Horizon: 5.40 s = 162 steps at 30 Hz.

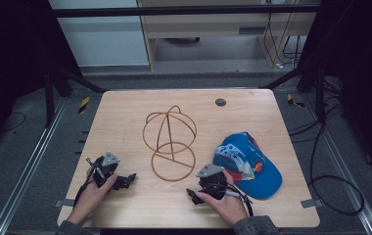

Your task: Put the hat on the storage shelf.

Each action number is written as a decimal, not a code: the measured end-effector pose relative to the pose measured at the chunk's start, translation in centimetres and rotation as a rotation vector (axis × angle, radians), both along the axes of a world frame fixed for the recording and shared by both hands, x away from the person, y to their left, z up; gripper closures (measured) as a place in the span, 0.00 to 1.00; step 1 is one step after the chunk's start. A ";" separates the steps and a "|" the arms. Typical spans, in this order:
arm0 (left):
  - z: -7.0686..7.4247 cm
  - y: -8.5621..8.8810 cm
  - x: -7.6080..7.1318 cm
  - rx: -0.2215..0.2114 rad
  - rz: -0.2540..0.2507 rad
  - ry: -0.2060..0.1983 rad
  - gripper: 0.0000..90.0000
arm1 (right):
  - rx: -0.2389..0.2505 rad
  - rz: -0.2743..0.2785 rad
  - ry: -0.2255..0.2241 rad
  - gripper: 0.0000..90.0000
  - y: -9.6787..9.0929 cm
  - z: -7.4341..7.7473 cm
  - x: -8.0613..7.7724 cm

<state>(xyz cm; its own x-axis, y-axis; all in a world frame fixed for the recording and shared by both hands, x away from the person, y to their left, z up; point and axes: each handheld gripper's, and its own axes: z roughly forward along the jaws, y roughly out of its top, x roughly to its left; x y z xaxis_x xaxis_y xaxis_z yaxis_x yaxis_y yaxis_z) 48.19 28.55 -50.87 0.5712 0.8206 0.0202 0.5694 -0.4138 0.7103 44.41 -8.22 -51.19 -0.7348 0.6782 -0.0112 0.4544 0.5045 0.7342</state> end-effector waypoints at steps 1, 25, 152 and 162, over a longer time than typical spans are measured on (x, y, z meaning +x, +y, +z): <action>0.0 0.0 0.0 0.000 0.000 0.000 0.00 | -0.001 0.000 0.001 0.08 0.0 0.0 0.0; 0.0 0.0 -0.1 0.002 0.002 0.001 0.00 | -0.060 0.017 -0.091 0.21 -2.2 6.7 -0.3; 0.0 0.0 -0.1 -0.001 0.003 -0.001 0.00 | -0.161 -0.032 0.113 1.00 -15.2 17.7 5.4; 0.0 0.0 -0.1 -0.001 0.003 -0.001 0.00 | -0.166 0.003 0.056 1.00 -13.9 22.5 5.1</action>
<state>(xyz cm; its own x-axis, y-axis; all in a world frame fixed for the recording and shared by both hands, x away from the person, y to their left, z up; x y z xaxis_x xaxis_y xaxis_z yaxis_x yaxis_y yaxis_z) 48.10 28.52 -50.88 0.5687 0.8223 0.0206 0.5696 -0.4118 0.7113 49.56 -22.14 -28.65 -0.7397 0.6680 -0.0818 0.4906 0.6185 0.6138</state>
